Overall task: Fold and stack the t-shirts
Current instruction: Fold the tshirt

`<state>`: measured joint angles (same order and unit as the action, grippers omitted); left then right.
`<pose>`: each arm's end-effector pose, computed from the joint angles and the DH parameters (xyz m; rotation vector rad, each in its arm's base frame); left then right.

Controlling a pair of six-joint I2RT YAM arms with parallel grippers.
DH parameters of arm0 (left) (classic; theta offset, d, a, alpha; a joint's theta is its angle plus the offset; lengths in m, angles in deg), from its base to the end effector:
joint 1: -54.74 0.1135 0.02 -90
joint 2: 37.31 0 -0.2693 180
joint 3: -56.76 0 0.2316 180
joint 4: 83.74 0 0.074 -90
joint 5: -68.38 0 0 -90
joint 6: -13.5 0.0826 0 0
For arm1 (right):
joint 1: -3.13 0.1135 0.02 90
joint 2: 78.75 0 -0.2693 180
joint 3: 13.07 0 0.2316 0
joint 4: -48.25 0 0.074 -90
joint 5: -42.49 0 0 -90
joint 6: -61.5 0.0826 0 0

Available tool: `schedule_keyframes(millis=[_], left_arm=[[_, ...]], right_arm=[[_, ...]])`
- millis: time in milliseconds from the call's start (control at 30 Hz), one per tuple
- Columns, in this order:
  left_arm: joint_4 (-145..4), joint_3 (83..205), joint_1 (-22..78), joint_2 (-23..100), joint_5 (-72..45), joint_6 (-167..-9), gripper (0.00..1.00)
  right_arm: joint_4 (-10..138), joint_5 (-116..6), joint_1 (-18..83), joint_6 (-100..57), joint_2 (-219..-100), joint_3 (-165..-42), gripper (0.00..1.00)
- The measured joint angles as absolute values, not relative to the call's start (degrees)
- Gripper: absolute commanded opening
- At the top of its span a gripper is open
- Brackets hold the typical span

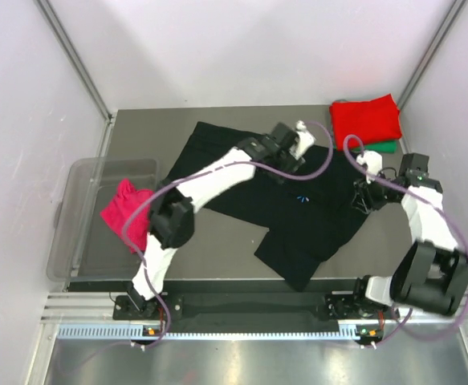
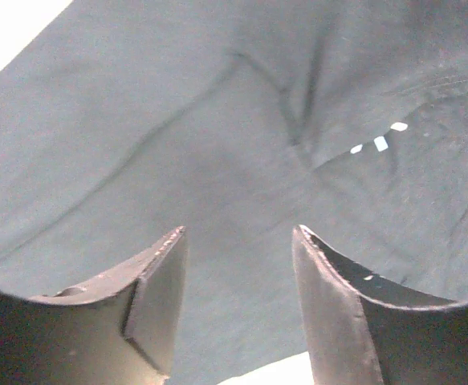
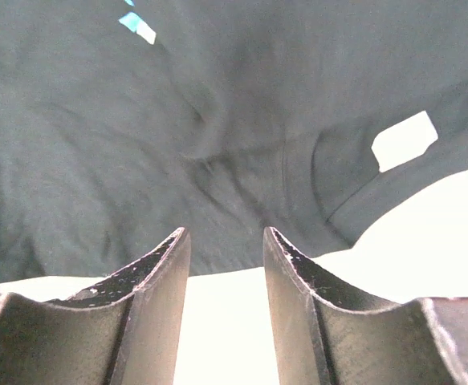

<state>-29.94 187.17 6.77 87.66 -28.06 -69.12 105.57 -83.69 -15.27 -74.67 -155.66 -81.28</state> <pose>0.3474 -0.3716 0.2395 1.0764 2.1637 -0.1912 0.2480 -0.0311 0.2122 -0.7477 2.3214 0.3959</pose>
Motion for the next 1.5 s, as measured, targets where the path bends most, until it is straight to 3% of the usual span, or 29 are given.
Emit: schedule_keyframes(millis=[167,367,833,1033,1500], left_arm=[[-30.70,184.66,16.28,79.29,-21.92,-70.13,0.61],[-32.49,176.48,31.28,76.53,-17.26,-71.77,0.61],[-27.05,177.66,36.46,81.08,-10.62,-70.55,0.57],[-26.37,177.90,37.11,83.22,-12.47,-69.98,0.57],[-25.02,181.88,37.00,84.88,-16.65,-67.77,0.57]], right_arm=[[106.75,-81.44,-2.26,-80.29,-140.62,-78.32,0.43],[107.12,-79.08,12.49,-79.48,-137.43,-73.45,0.44],[104.06,-67.30,50.07,-76.03,-137.58,-65.56,0.40],[102.64,-60.20,59.24,-79.07,-138.13,-61.28,0.43],[106.69,-58.77,66.13,-82.48,-138.56,-59.64,0.47]])
